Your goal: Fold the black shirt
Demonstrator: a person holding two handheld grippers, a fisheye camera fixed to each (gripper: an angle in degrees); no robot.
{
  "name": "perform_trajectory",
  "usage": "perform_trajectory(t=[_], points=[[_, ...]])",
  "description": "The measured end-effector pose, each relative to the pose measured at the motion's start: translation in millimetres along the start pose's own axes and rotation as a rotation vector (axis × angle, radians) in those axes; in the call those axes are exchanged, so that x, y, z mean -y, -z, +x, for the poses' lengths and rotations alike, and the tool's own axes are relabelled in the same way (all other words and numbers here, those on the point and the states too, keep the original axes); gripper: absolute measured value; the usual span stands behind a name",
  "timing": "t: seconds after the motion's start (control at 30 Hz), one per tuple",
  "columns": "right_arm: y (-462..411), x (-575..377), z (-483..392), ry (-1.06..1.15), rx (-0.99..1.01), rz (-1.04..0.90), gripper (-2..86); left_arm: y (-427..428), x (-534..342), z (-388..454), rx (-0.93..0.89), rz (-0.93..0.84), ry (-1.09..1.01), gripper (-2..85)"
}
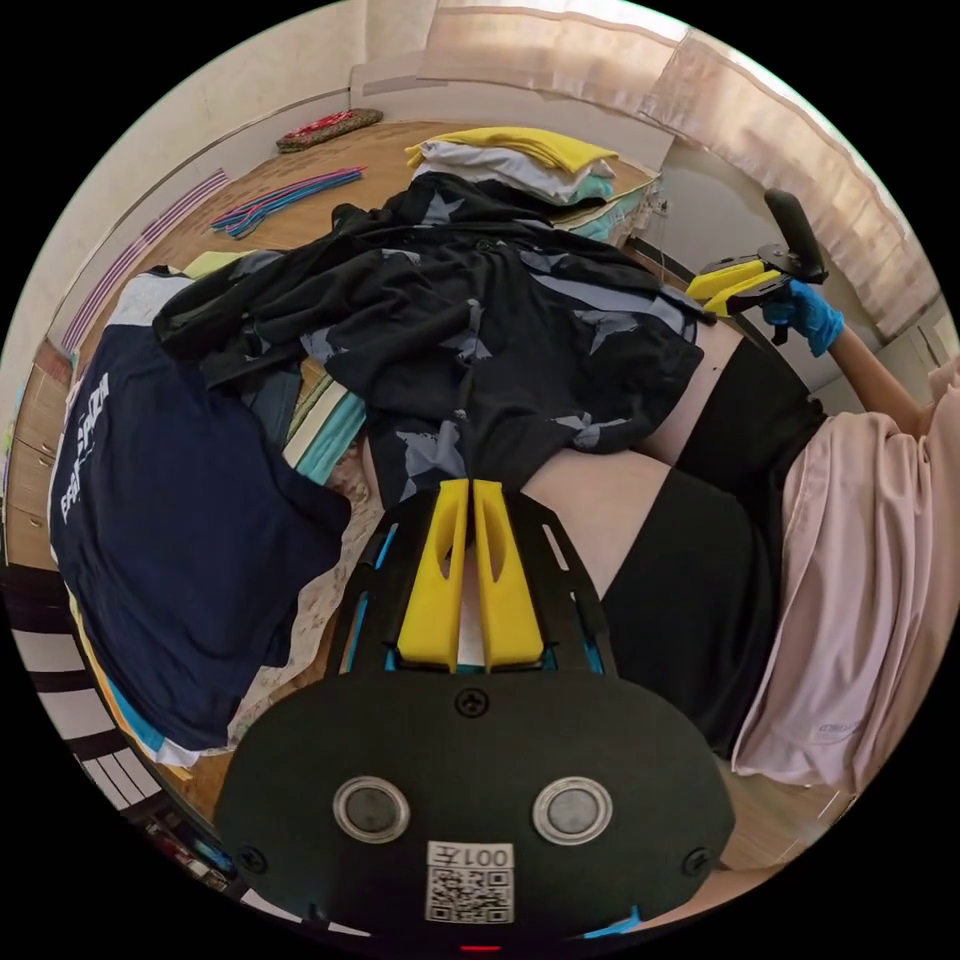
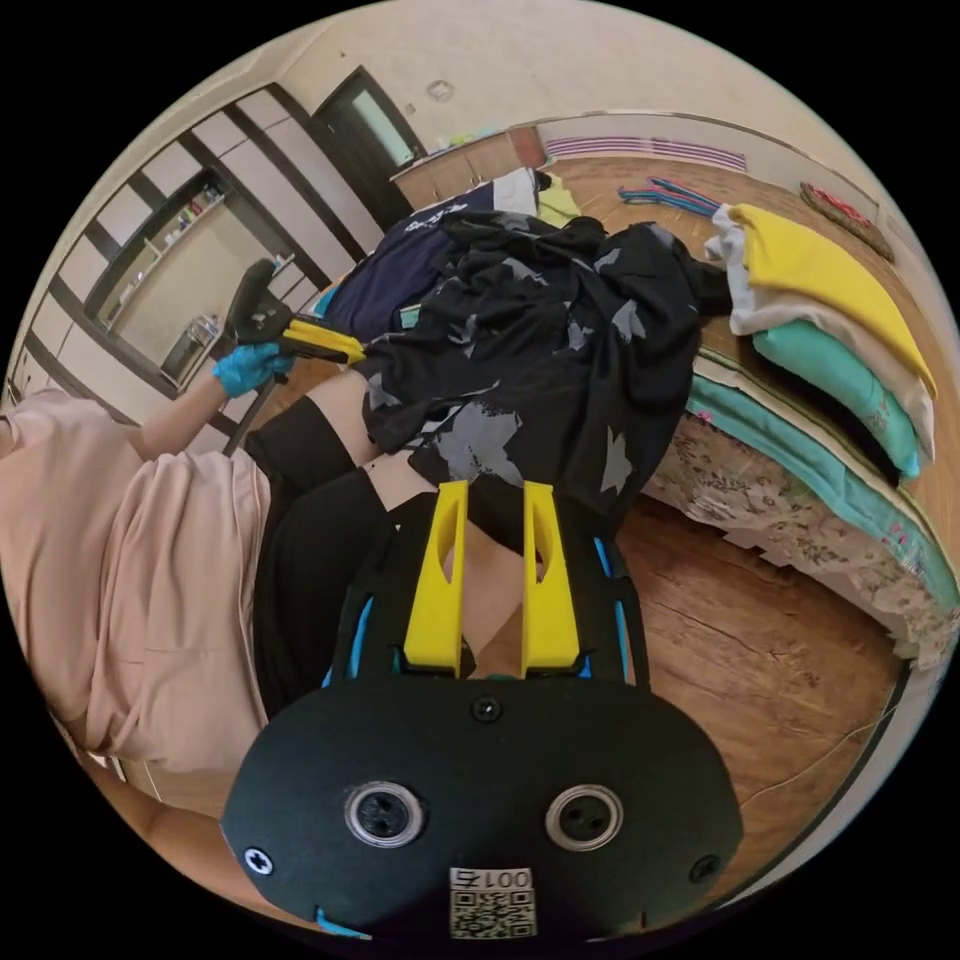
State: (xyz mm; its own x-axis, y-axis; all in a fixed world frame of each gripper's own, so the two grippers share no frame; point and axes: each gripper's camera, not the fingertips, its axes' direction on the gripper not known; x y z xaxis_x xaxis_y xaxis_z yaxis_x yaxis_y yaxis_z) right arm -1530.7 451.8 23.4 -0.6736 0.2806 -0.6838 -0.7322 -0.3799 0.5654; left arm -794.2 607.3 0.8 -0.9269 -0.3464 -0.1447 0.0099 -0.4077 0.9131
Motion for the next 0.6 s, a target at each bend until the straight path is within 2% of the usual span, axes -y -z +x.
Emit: perform_trajectory(t=[0.3, 0.5, 0.6], points=[[-6.2, 8.6, -26.0, 0.061, -0.034, 0.0, 9.1, 7.4, -2.8, -6.5, -0.036, -0.001, 0.004, 4.5], [-12.7, 7.1, -19.1, -0.021, -0.004, 0.026, 4.7, -2.8, -2.1, -22.8, -0.1, 0.016, 0.124, 0.0], [-8.4, -2.0, -16.6, -0.064, -0.018, 0.065, 2.0, 2.9, -5.3, -19.0, -0.077, 0.042, 0.151, -0.6]])
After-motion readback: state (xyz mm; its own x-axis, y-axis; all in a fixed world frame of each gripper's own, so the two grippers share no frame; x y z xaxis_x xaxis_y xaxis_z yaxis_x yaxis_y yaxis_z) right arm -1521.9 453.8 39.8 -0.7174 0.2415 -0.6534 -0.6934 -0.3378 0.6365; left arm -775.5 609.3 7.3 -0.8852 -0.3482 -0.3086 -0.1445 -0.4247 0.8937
